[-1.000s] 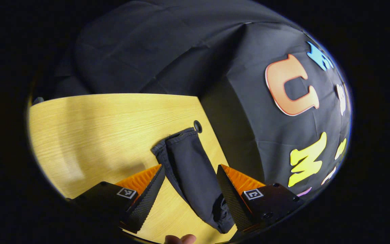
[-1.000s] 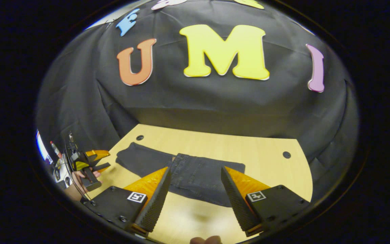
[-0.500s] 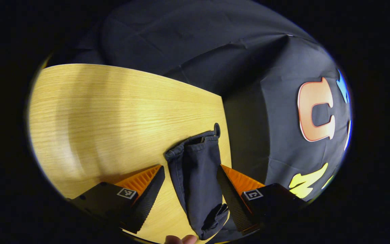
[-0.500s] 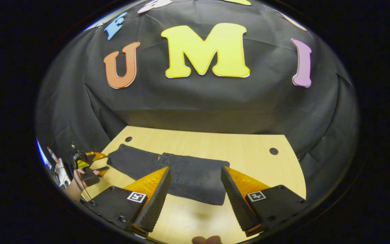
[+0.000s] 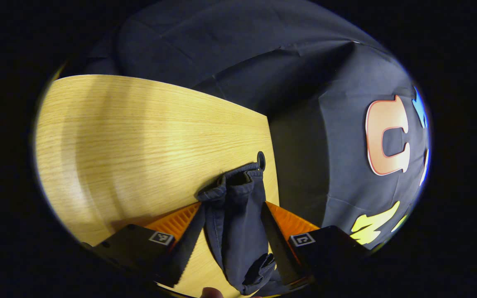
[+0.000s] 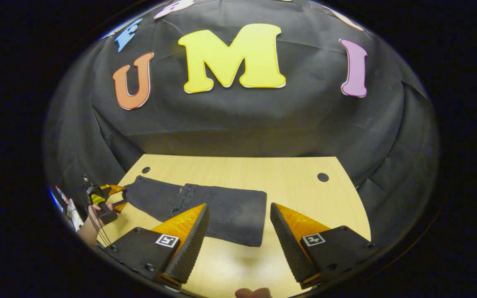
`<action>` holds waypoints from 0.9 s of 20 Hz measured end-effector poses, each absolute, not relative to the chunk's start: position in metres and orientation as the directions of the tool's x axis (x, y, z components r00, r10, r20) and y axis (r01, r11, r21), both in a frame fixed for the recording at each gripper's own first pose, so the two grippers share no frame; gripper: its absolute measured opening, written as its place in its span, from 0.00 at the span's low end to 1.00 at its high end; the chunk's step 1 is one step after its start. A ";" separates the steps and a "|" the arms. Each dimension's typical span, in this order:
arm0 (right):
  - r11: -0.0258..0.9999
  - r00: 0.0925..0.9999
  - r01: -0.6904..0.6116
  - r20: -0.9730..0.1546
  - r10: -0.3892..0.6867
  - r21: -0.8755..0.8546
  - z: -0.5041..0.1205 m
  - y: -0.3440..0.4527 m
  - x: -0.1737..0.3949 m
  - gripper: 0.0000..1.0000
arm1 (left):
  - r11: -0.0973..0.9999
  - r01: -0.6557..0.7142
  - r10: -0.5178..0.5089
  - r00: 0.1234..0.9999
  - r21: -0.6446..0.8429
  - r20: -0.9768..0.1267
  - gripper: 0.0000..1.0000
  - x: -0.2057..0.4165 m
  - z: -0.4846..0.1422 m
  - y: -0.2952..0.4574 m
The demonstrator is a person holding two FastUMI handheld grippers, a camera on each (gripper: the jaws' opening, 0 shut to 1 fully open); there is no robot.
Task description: Grasp the waist and the cuffs of the jeans and fold them to make the two legs overlap; first hold the waist and fold one-third of the jeans toward the cuffs, then hold the cuffs and fold the remaining one-third in the same direction to finish folding.
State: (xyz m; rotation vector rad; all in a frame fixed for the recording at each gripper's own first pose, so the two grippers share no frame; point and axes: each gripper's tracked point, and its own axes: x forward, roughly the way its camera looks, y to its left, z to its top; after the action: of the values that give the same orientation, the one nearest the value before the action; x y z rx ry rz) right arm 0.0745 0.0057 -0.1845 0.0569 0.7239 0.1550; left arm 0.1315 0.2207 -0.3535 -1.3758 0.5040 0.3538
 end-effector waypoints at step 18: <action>0.992 0.771 -0.039 -0.628 0.105 0.119 -0.175 -0.035 0.027 0.95 | 0.404 -0.398 -0.043 0.891 -0.824 -0.452 0.08 0.147 -0.281 0.197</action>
State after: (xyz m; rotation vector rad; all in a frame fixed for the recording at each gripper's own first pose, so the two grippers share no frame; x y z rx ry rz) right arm 0.0269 -0.0347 -0.1748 0.1010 0.6855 0.0781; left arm 0.1465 0.1968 -0.2810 -1.1421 0.4404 0.2334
